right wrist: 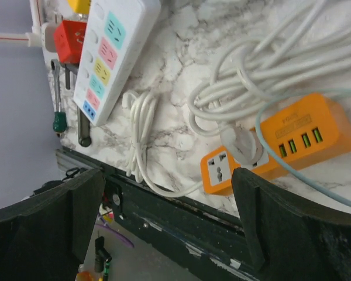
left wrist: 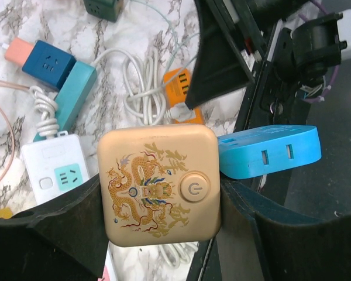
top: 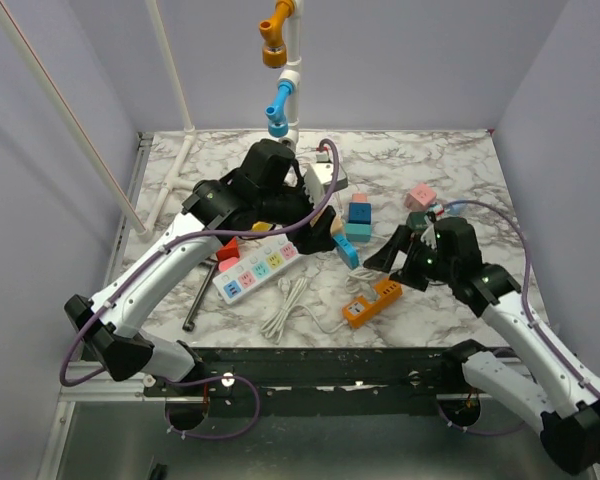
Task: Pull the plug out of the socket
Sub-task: Remove the plug from the socket.
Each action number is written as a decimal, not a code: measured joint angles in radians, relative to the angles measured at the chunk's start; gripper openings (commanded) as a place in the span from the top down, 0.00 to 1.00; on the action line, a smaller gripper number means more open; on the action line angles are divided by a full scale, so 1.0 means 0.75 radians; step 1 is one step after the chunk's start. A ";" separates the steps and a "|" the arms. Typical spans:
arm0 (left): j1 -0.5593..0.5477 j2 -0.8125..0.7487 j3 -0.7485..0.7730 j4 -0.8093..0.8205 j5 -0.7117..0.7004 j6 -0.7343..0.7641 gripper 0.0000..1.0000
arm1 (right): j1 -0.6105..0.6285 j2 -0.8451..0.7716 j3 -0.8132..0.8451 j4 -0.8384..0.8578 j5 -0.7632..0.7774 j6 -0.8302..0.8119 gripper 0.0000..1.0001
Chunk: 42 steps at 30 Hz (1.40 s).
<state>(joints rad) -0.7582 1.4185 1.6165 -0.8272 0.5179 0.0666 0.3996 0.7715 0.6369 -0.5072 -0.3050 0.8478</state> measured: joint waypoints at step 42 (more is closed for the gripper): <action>0.446 -0.036 -0.189 -0.250 0.133 -0.214 1.00 | 0.693 0.595 0.917 0.015 0.303 -0.879 0.12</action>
<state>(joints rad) -0.4240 1.3918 1.4750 -1.0145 0.6178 -0.0940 0.9195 1.2175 1.3243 -0.4957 -0.0780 0.1886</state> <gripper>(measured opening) 0.605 0.937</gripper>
